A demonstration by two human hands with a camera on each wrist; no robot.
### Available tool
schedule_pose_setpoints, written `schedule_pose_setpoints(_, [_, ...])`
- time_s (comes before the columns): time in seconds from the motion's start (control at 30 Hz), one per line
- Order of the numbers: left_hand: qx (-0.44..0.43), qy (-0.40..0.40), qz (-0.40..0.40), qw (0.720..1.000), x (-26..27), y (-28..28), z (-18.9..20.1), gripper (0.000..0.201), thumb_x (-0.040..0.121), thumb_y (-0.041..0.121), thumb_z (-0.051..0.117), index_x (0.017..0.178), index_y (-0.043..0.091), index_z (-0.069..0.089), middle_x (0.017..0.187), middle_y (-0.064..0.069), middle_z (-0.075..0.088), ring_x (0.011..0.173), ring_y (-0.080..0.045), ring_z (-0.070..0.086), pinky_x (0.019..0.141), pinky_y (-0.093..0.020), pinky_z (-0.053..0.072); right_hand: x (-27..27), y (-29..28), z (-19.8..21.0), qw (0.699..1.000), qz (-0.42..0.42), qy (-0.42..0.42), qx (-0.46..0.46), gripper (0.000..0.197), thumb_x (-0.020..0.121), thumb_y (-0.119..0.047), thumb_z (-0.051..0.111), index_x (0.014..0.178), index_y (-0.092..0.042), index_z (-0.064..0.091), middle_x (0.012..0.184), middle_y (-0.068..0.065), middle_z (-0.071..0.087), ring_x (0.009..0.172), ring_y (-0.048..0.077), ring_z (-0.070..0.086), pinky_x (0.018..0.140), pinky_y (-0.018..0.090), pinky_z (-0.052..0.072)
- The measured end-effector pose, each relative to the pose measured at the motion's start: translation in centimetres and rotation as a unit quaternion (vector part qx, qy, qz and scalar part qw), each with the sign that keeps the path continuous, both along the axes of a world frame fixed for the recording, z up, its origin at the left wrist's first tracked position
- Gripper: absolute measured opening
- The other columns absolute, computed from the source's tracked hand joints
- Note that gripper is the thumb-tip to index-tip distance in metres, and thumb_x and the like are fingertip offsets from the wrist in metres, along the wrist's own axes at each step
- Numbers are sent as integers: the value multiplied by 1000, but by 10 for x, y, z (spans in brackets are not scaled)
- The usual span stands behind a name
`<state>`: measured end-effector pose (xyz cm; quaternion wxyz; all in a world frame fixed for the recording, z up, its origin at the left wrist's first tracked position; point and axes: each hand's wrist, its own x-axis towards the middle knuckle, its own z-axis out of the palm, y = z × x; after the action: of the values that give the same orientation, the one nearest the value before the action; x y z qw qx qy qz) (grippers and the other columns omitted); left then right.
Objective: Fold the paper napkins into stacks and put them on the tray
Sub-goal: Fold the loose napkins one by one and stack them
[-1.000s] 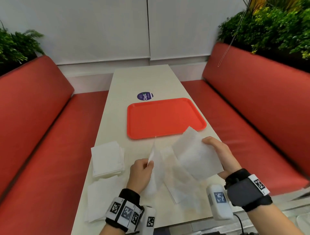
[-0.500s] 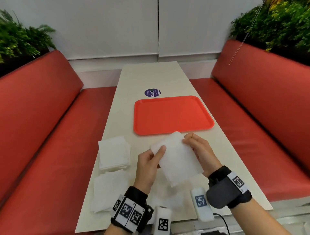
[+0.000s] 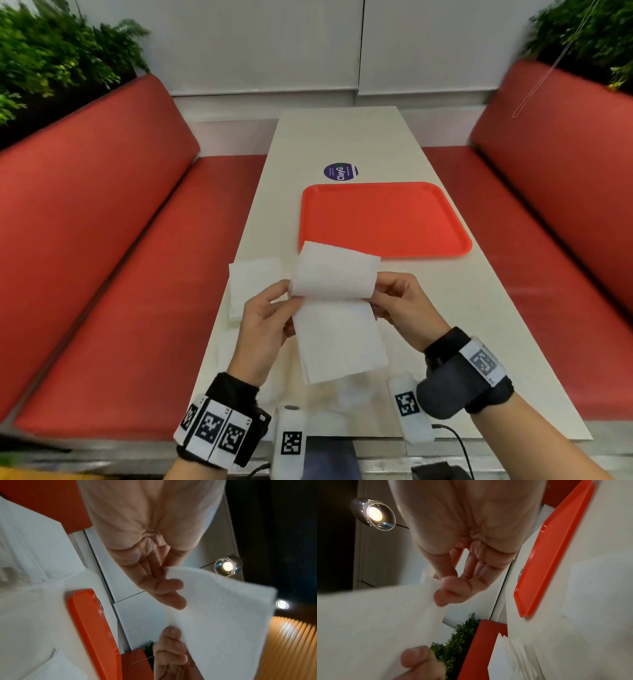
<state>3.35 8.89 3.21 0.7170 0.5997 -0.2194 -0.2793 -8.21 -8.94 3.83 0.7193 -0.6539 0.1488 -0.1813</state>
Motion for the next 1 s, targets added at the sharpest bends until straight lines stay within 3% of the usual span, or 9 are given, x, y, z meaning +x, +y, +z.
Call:
schedule_pose_setpoints(0.1, [-21,-10,4,1000,3,10,2,30,93,-7,41,81,1,67,78,-10,59,67,-18,50,56,-21,44,7,6,2,1000,17,4,8,31,92,18,40,75,2,61,49,-9,48,42,1,37,45,9,31])
schedule_pose_setpoints(0.23, [-25,-67,-9,997,6,24,7,21,76,13,51,63,-1,58,68,-7,55,68,-16,51,61,-19,43,16,10,-3,999,27,40,-20,38,85,18,33,62,-5,53,54,7,30,43,3,26,43,11,23])
schedule_pose_setpoints(0.33, [25,-170,13,985,9,32,3,28,74,16,66,55,0,52,57,-5,45,60,-14,42,58,-23,37,24,12,-5,996,55,59,-26,18,76,3,40,66,-11,47,60,2,52,53,8,42,52,17,33])
schedule_pose_setpoints(0.43, [56,-200,45,977,9,37,0,32,72,3,65,50,10,43,53,1,35,55,-13,33,55,-26,30,33,20,-4,995,87,53,-15,10,76,-9,48,85,-13,47,97,18,72,76,15,59,63,20,44])
schedule_pose_setpoints(0.6, [87,-212,71,971,12,50,-6,34,70,1,64,53,7,35,53,-2,27,53,-15,27,54,-28,27,52,40,-4,982,146,64,-103,20,86,-27,73,100,-13,75,100,7,75,96,15,69,92,25,48])
schedule_pose_setpoints(0.67, [95,-203,82,971,12,57,-10,33,69,0,63,54,9,36,53,-1,29,53,-14,27,54,-28,27,58,49,-11,976,162,84,-116,26,85,-36,71,94,-12,78,94,2,77,88,9,69,88,27,49])
schedule_pose_setpoints(0.77, [97,-169,106,975,11,66,-16,38,74,-15,63,57,9,38,55,5,34,53,-10,32,53,-20,33,65,61,-22,970,198,115,-85,52,90,-54,56,93,-5,76,88,18,73,77,15,62,75,30,47])
schedule_pose_setpoints(0.9, [102,-130,123,978,11,74,-27,29,77,-20,58,70,6,47,63,6,44,60,-8,41,58,-14,39,69,71,-33,965,215,100,-114,32,99,-33,54,74,-20,70,69,-12,63,66,3,54,67,24,41])
schedule_pose_setpoints(1.0, [88,-94,125,984,6,77,-30,19,76,-1,59,83,15,49,62,-4,40,58,-15,36,54,-21,33,72,73,-42,961,203,93,-161,22,95,-29,62,84,-14,74,75,-14,67,74,1,59,74,26,44])
